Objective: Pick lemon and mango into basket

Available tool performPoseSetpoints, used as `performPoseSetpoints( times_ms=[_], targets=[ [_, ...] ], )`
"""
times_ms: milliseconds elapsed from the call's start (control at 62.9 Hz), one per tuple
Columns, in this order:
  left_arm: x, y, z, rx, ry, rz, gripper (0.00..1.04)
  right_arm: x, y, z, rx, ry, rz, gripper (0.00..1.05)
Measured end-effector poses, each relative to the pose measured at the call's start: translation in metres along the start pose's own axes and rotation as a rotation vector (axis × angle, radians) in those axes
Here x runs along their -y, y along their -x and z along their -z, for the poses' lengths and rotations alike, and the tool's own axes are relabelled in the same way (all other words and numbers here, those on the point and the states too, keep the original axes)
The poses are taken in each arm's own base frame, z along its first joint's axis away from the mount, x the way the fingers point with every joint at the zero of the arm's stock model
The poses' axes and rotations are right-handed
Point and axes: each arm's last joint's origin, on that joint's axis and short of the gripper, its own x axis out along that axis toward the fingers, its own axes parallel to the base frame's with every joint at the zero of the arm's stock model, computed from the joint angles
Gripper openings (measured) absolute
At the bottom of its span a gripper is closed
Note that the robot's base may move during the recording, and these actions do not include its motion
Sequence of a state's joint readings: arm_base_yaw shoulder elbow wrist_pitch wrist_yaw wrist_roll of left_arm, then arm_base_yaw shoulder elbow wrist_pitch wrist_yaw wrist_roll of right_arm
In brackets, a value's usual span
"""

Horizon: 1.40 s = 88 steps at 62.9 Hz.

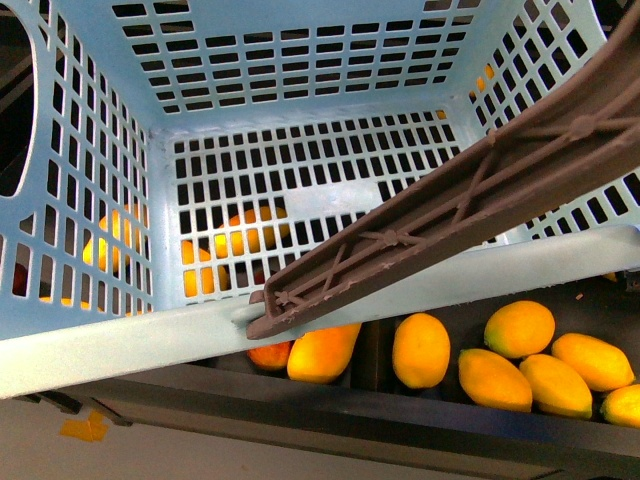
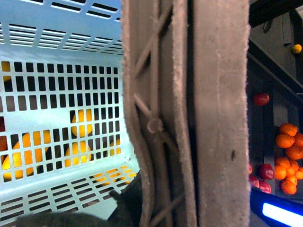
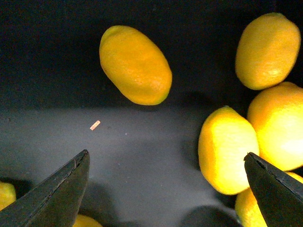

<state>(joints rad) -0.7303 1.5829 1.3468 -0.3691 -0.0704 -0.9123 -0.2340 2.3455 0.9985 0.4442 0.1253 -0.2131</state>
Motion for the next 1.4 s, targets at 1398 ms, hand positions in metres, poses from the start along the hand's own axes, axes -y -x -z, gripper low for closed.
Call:
performPoseSetpoints(
  times_ms=[1398],
  targets=[
    [0.000,0.000,0.000,0.000,0.000,0.000,0.14,-0.009,-0.075,-0.025,-0.045,-0.076,-0.087,0.60]
  ],
)
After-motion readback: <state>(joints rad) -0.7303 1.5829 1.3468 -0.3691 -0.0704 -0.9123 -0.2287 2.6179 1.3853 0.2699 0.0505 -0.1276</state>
